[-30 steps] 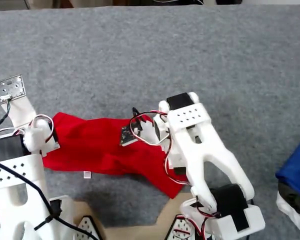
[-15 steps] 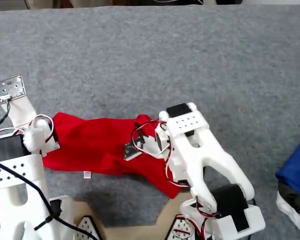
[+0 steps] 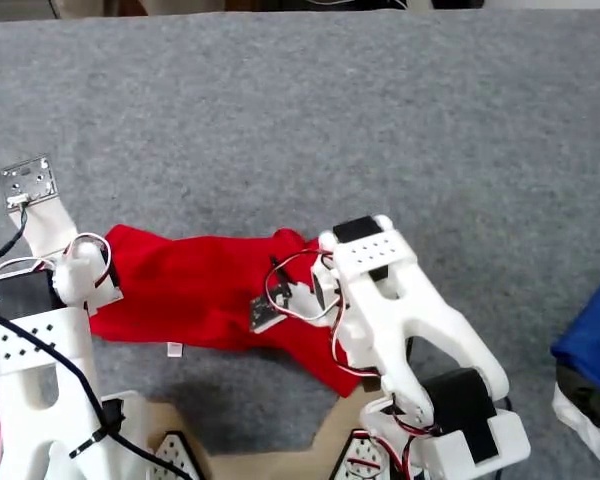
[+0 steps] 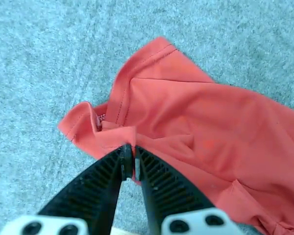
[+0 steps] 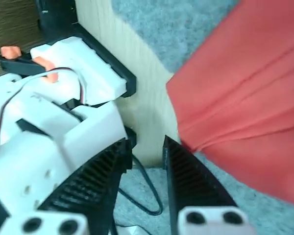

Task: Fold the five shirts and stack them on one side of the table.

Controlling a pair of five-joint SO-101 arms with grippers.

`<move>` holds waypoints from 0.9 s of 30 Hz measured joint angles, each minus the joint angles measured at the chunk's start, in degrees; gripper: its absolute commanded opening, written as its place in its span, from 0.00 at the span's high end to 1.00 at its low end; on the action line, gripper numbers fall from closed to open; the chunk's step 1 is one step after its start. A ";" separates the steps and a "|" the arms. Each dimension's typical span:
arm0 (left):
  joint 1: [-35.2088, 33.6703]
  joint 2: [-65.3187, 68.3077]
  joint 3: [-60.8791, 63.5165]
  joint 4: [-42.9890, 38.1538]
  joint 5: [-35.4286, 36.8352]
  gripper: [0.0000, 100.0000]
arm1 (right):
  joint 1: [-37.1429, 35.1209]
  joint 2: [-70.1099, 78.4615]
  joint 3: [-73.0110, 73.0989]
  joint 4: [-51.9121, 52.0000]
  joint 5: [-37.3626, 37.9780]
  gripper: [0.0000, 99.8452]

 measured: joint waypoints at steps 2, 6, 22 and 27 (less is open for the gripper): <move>0.00 0.00 0.00 0.00 0.00 0.98 | 0.00 0.00 0.00 -1.05 0.00 0.87; 0.00 0.00 0.00 0.00 0.00 0.98 | 0.00 0.00 -0.79 -1.41 0.00 0.87; 0.00 0.00 0.00 0.00 0.00 0.98 | 3.43 4.66 -2.90 -7.74 -2.73 0.87; 0.00 0.00 0.00 0.00 0.00 0.98 | 3.69 8.18 -2.90 -8.35 -2.73 0.87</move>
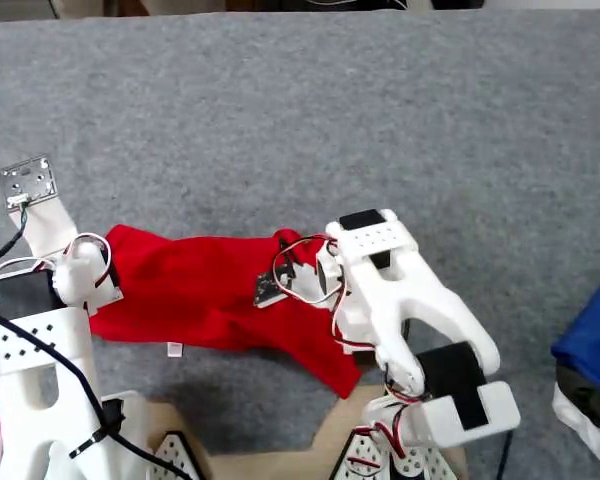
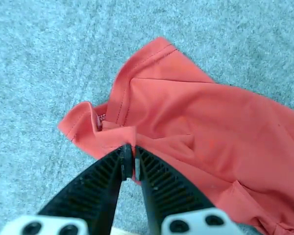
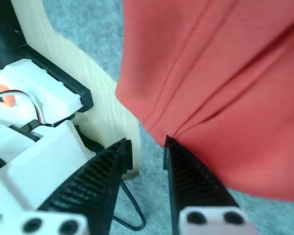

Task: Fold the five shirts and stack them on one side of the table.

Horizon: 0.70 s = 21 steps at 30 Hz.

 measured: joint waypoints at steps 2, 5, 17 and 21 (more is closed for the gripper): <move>0.00 0.00 0.00 0.00 0.00 0.98 | 1.23 0.00 0.00 0.00 0.00 0.87; 0.00 0.00 0.00 0.00 0.00 0.98 | 3.08 0.00 0.00 0.00 0.00 0.87; 0.00 0.00 0.00 0.00 0.00 0.98 | 3.96 0.00 -2.02 0.00 0.00 0.87; 0.00 0.00 0.00 0.00 0.00 0.98 | 3.96 0.00 -2.81 0.00 0.00 0.87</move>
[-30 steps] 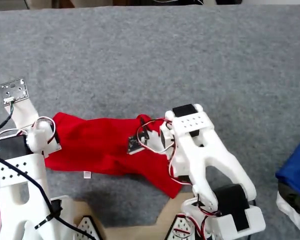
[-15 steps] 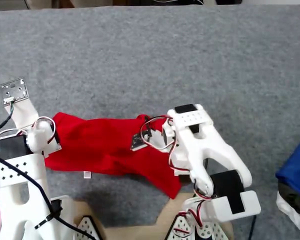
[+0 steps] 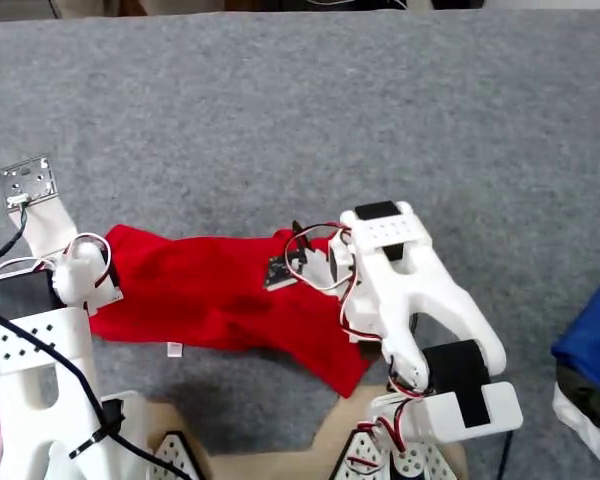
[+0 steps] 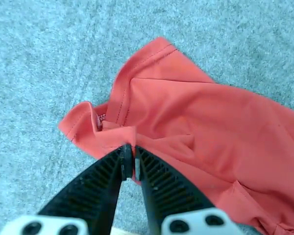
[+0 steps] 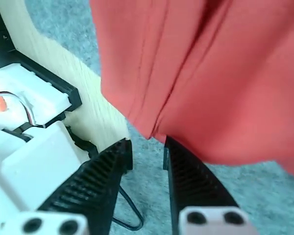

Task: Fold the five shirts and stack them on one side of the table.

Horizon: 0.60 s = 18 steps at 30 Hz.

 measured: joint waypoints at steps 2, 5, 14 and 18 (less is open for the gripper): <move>0.00 0.00 0.00 0.00 0.00 0.98 | 0.00 0.00 0.00 0.00 0.00 0.87; 0.00 0.00 0.00 0.00 0.00 0.98 | 0.00 0.00 0.00 0.00 -0.44 0.87; 0.00 0.00 0.00 0.00 0.00 0.98 | -2.29 0.00 0.00 2.81 -1.41 0.87; 0.00 0.00 0.00 0.00 0.00 0.98 | -3.96 0.00 0.00 2.99 -1.41 0.87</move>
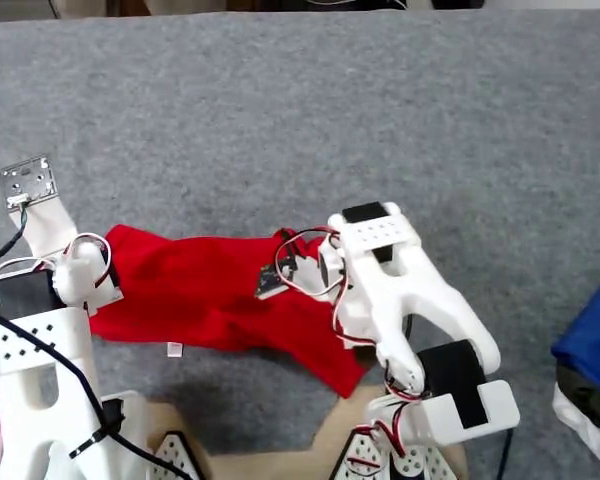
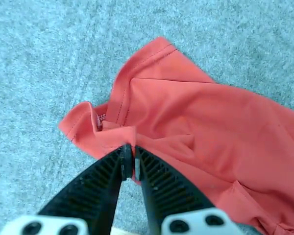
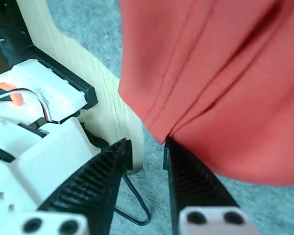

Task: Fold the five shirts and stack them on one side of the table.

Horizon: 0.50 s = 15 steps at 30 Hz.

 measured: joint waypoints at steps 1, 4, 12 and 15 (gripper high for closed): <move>0.00 0.00 0.00 0.00 0.00 0.98 | -0.44 0.00 0.00 0.00 0.00 0.87; 0.00 0.00 0.00 0.00 0.00 0.98 | -2.46 0.00 0.79 0.00 0.00 0.87; 0.00 0.00 0.00 0.00 0.00 0.98 | -3.60 0.00 1.93 0.00 0.00 0.87; 0.00 0.00 0.00 0.00 0.00 0.98 | -3.60 0.00 2.20 -0.26 0.00 0.87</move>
